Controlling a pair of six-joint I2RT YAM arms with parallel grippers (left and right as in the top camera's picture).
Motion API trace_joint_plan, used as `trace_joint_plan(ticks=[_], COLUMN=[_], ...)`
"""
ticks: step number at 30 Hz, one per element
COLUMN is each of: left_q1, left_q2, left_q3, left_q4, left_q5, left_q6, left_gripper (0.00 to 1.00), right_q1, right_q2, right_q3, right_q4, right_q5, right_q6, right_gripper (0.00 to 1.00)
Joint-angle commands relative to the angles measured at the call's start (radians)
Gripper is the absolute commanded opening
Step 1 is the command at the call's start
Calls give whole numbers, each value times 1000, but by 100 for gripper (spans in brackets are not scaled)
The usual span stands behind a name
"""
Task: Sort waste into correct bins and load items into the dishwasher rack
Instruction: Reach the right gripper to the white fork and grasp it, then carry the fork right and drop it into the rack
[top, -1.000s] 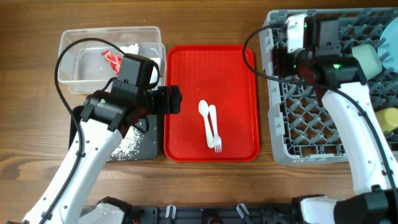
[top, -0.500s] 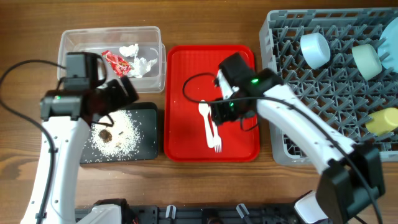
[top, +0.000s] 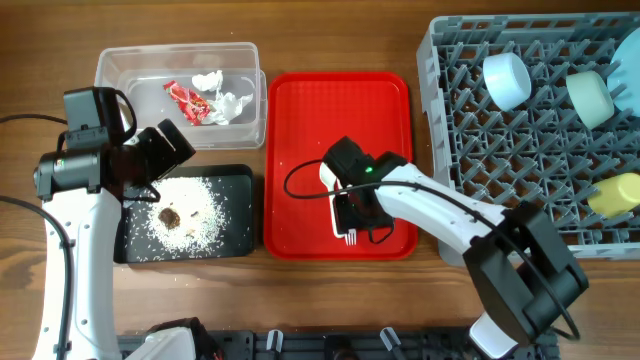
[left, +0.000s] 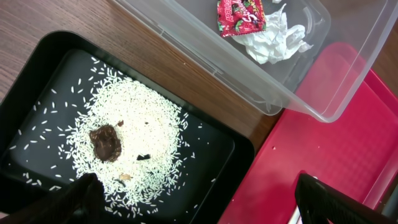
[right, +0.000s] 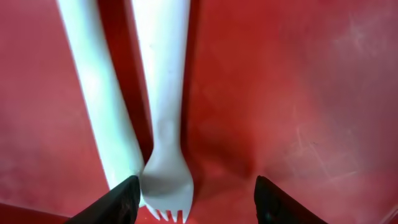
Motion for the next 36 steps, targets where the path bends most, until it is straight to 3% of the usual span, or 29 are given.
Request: trace_joint_plan(ticks=[1, 6, 11, 18, 26, 32, 36], left_q1=[5, 5, 5, 5, 5, 5, 5], left_q2=[0, 0, 0, 0, 0, 0, 0], left_q3=[3, 3, 3, 3, 3, 3, 3], left_q4=[-5, -11, -11, -11, -11, -11, -11], left_q5=[12, 12, 12, 12, 12, 12, 12], left_q6=[-10, -10, -10, -10, -10, -10, -10], left_gripper=[100, 100, 100, 100, 100, 100, 100], right_q1=[6, 6, 6, 6, 6, 6, 6], right_q2=[31, 58, 61, 61, 61, 42, -22], right_q3=[-9, -10, -10, -10, -10, 0, 2], right_q4=[-3, -11, -33, -53, -56, -59, -57], right_q5=[33, 43, 46, 45, 34, 27, 48], right_q6=[26, 26, 25, 24, 15, 16, 17], right_gripper=[60, 59, 41, 29, 26, 6, 4])
